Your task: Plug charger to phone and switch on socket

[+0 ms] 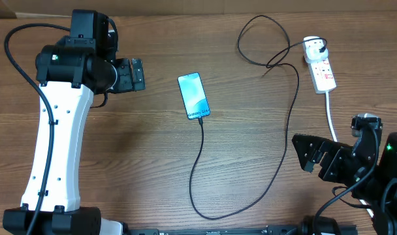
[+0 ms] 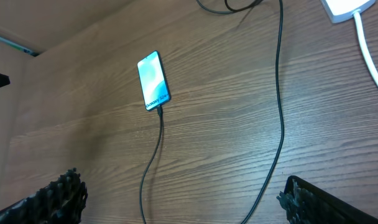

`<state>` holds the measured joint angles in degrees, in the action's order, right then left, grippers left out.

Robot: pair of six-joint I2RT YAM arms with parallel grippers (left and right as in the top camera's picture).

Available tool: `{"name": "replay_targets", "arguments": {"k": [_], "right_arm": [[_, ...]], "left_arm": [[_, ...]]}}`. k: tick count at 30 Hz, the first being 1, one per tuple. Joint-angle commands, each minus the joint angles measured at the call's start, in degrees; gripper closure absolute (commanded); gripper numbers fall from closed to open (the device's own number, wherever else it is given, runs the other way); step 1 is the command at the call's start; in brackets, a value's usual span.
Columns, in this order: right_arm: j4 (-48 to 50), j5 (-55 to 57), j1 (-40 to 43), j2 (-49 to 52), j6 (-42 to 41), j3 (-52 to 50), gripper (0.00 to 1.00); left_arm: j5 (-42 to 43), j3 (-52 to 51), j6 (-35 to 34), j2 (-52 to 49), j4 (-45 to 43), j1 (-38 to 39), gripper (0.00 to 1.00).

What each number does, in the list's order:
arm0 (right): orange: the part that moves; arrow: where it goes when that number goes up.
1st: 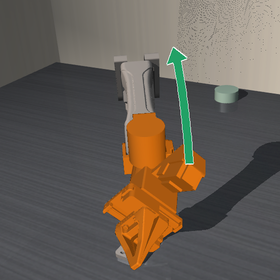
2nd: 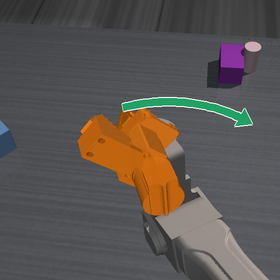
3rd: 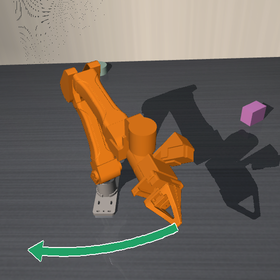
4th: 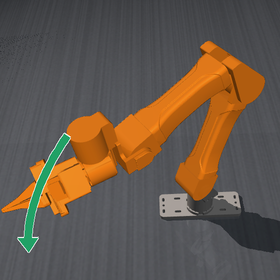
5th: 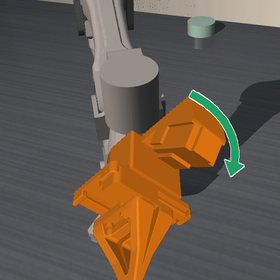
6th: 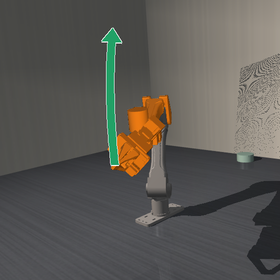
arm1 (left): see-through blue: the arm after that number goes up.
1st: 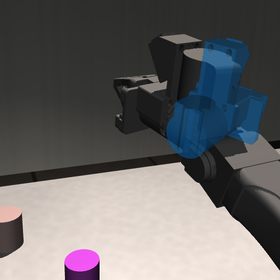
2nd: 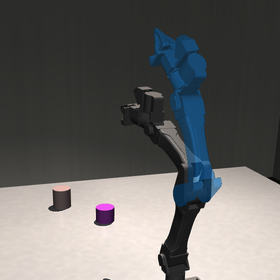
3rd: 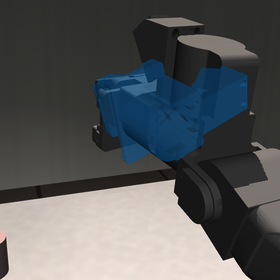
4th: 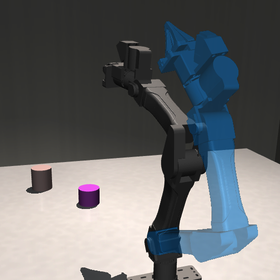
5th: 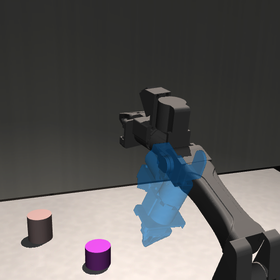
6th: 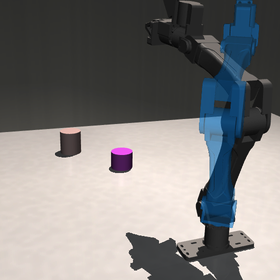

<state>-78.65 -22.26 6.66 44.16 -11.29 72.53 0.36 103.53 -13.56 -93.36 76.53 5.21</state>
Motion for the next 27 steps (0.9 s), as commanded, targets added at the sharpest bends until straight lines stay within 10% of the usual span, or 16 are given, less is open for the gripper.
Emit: {"name": "replay_targets", "arguments": {"k": [1,27], "right_arm": [[0.1,0.1,-0.3,-0.1,0.7,-0.5,0.0],[0.1,0.8,-0.3,-0.1,2.7,-0.6,0.0]], "left_arm": [[-0.3,0.3,-1.0,-0.5,-0.1,0.0,0.0],[-0.3,0.3,-1.0,-0.5,-0.1,0.0,0.0]]}}
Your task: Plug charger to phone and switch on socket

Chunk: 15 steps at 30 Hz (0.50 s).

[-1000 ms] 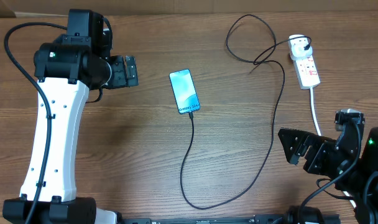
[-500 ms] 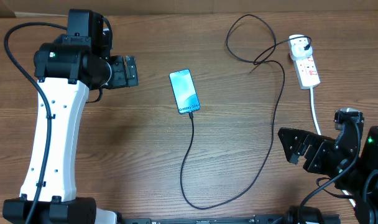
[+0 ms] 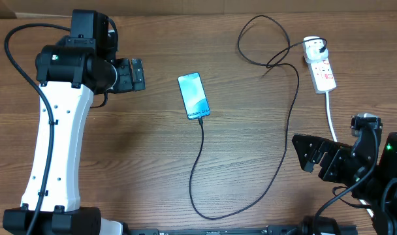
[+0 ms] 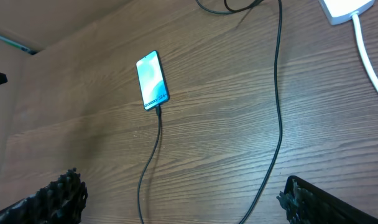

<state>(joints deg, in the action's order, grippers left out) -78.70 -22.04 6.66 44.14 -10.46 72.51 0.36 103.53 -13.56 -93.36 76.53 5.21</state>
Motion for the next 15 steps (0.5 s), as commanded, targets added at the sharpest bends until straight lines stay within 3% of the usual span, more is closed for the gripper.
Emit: {"name": "replay_targets", "arguments": {"k": [1,8,15], "right_arm": [[0.1,0.6,-0.3,0.0,2.8,-0.6,0.0],[1.6,1.4,-1.2,-1.2,6.5,-0.8,0.0],[13.2,1.4,-5.5,-8.3,6.5,-9.0,0.0]], "left_arm": [[-0.3,0.3,-1.0,-0.5,-0.1,0.0,0.0],[-0.3,0.3,-1.0,-0.5,-0.1,0.0,0.0],[-0.3,0.3,-1.0,-0.5,-0.1,0.0,0.0]]}}
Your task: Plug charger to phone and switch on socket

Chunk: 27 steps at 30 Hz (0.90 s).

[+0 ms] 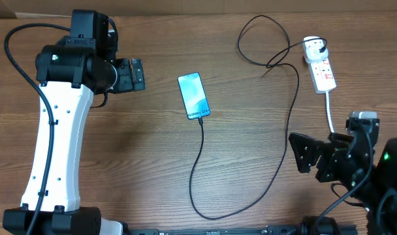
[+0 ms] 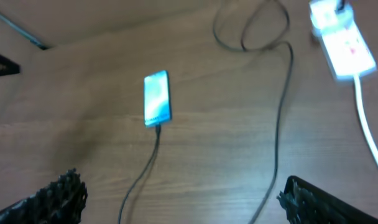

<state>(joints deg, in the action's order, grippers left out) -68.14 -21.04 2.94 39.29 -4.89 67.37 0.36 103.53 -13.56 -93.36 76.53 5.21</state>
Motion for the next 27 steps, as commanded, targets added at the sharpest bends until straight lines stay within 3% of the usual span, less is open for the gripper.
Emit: {"name": "replay_targets", "arguments": {"k": [1,13,27], "right_arm": [[4.2,0.4,-2.2,-4.6,0.9,-5.6,0.0],[20.1,0.4,-4.4,-18.1,0.9,-25.2,0.0],[32.0,0.6,-6.7,-30.7,0.9,-38.1,0.0]], "left_arm": [[-0.3,0.3,-1.0,-0.5,-0.1,0.0,0.0],[-0.3,0.3,-1.0,-0.5,-0.1,0.0,0.0],[-0.3,0.3,-1.0,-0.5,-0.1,0.0,0.0]]}}
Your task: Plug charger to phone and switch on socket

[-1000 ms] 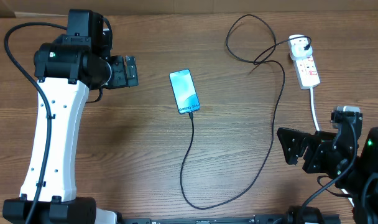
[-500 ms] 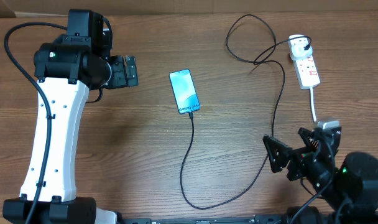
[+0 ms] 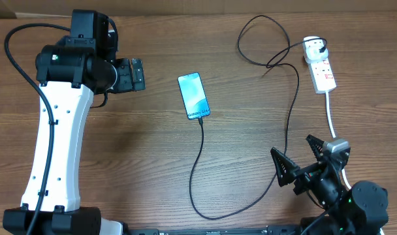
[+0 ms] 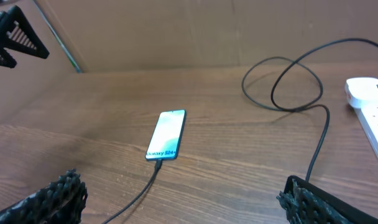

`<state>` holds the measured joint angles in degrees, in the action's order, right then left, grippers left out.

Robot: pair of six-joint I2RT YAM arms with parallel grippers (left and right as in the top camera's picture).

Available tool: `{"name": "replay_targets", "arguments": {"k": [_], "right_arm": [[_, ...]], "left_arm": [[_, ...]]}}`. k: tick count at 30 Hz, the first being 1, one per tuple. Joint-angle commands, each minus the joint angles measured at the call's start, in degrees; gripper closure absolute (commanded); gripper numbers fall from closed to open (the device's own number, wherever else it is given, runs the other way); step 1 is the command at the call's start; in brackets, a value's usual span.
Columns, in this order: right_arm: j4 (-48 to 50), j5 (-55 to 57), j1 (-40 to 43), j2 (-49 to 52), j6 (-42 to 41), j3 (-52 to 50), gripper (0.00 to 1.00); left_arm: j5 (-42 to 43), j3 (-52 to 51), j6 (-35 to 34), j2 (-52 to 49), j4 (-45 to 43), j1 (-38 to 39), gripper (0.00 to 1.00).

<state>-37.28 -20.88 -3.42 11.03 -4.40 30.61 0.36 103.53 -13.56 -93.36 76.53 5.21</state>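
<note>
The phone (image 3: pixel 194 96) lies face up mid-table with its screen lit, also seen in the right wrist view (image 4: pixel 167 134). A black charger cable (image 3: pixel 200 150) is plugged into its near end, loops along the front and runs up to a white plug (image 3: pixel 314 45) seated in the white power strip (image 3: pixel 323 73). The strip's switch position is too small to read. My right gripper (image 3: pixel 301 160) hangs open and empty near the front right, far from phone and strip; its fingertips (image 4: pixel 319 202) frame the wrist view. My left gripper (image 3: pixel 137 74) is open and empty, left of the phone.
The cable makes a loose loop (image 3: pixel 260 39) at the back, left of the strip. The strip's white lead (image 3: pixel 330 114) runs toward the front right beside my right arm. A cardboard wall (image 4: pixel 176 31) stands behind the table.
My right arm has drawn back toward the front edge and tilted up, so its camera now looks across the table at the phone, cable loop and strip. The left arm, phone and cable are unchanged.
At the first two moments my right gripper was open at the front right, looking down on the plugged-in, lit phone. Then it had tilted up slightly, and now it sits further back and lower. The left arm stayed still throughout.
</note>
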Motion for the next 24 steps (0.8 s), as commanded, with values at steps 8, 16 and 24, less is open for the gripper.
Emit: {"name": "replay_targets", "arguments": {"k": [8,16,24], "right_arm": [[6.5,0.9,-0.4,-10.1,0.4,-8.1,0.0],[16.5,1.8,-0.4,-10.9,0.4,-14.5,0.0],[30.4,2.4,-0.4,-10.9,0.4,-21.9,0.0]], "left_arm": [[-0.3,0.3,-1.0,-0.5,-0.1,0.0,0.0],[-0.3,0.3,-1.0,-0.5,-0.1,0.0,0.0],[-0.3,0.3,-1.0,-0.5,-0.1,0.0,0.0]]}}
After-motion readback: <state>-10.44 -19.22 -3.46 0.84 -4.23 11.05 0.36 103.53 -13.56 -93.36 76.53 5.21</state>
